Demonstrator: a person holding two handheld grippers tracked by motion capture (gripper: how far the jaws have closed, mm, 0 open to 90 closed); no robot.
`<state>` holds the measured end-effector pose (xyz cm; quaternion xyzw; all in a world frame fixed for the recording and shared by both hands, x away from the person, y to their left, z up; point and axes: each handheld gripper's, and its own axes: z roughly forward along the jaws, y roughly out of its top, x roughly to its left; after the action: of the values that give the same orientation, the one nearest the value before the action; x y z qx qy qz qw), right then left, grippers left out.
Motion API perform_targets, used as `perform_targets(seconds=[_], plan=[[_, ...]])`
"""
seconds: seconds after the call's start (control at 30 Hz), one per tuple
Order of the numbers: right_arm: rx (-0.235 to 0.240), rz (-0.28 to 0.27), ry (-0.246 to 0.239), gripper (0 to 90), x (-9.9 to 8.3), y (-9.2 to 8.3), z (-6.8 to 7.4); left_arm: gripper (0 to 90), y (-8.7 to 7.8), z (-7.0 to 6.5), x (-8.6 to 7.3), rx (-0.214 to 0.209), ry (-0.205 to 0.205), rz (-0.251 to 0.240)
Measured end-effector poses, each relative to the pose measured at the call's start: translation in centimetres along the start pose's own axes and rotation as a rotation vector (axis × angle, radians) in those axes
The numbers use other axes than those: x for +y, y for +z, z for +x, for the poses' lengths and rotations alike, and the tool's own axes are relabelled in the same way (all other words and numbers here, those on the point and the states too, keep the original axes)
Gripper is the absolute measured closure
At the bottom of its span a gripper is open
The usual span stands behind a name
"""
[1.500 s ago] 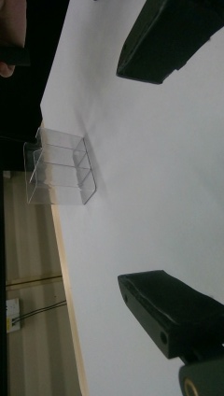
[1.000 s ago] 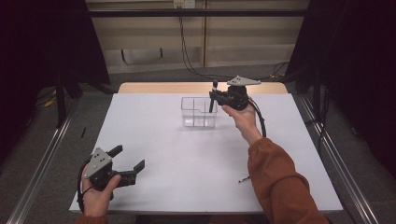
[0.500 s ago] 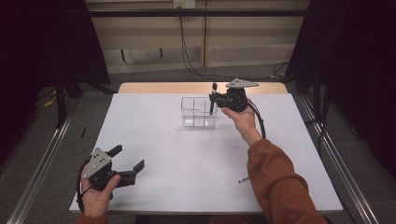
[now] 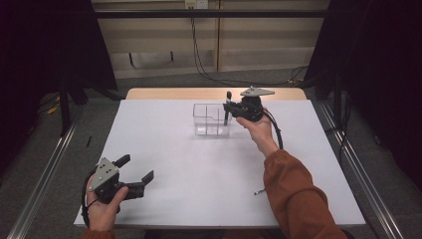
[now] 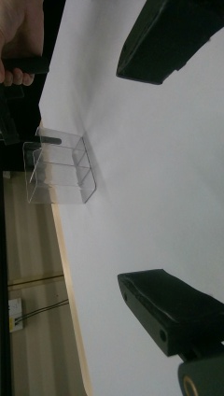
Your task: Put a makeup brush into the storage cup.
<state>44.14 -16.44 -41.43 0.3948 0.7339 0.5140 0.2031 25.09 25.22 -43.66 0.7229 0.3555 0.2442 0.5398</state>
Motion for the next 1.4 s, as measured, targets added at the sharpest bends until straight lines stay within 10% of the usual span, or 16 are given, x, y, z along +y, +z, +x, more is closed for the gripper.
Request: perform_targets(seconds=[0.43, 1.13, 1.4], plan=[[0.0, -0.009, 0.032, 68.9, -0.3, -0.2, -0.2, 3.2, 0.0, 0.0, 0.0, -0.003, 0.0, 0.002], [-0.026, -0.073, 0.023, 12.1, -1.0, -2.0, 0.9, 3.3, 0.2, 0.3, 0.0, 0.005, -0.012, -0.01], [-0.017, -0.092, 0.028, 3.7, -1.1, -3.6, 0.7, 3.7, 0.3, 0.3, -0.1, 0.003, -0.029, -0.028]])
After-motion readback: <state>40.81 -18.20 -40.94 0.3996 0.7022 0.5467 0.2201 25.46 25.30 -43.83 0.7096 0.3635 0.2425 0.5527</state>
